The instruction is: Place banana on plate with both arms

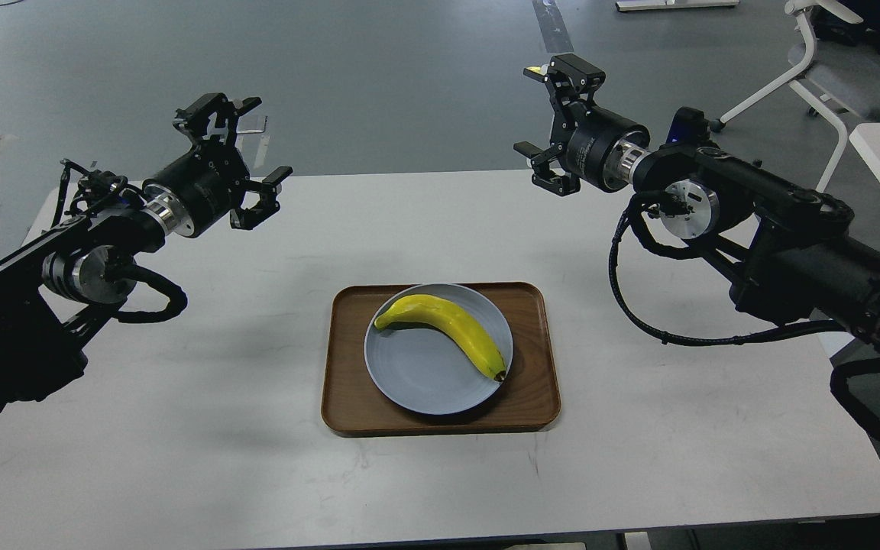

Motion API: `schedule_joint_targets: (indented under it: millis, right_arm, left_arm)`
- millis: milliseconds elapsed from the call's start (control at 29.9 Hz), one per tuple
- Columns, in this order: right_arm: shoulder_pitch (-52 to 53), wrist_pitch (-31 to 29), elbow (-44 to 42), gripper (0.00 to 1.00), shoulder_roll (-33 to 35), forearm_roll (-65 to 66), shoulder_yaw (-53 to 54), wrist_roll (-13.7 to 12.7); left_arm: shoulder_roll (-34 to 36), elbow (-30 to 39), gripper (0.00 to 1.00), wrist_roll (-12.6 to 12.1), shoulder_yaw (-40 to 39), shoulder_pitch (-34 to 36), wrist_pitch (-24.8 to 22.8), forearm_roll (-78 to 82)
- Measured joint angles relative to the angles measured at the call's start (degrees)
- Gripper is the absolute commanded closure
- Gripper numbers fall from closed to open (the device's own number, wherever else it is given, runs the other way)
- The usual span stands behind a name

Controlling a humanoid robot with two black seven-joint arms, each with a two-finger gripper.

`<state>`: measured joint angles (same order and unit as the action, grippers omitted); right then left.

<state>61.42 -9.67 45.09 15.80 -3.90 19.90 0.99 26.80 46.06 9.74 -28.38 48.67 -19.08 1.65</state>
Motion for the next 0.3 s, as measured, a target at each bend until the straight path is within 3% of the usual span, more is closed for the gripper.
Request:
schedule_joint_targets:
  millis: [301]
  right_arm:
    - [-1.85, -1.45, 0.88, 0.00, -0.74, -3.28, 0.31, -0.87]
  left_arm:
    - [0.18, 0.35, 0.02, -0.08, -1.36, -1.75, 0.14, 0.10]
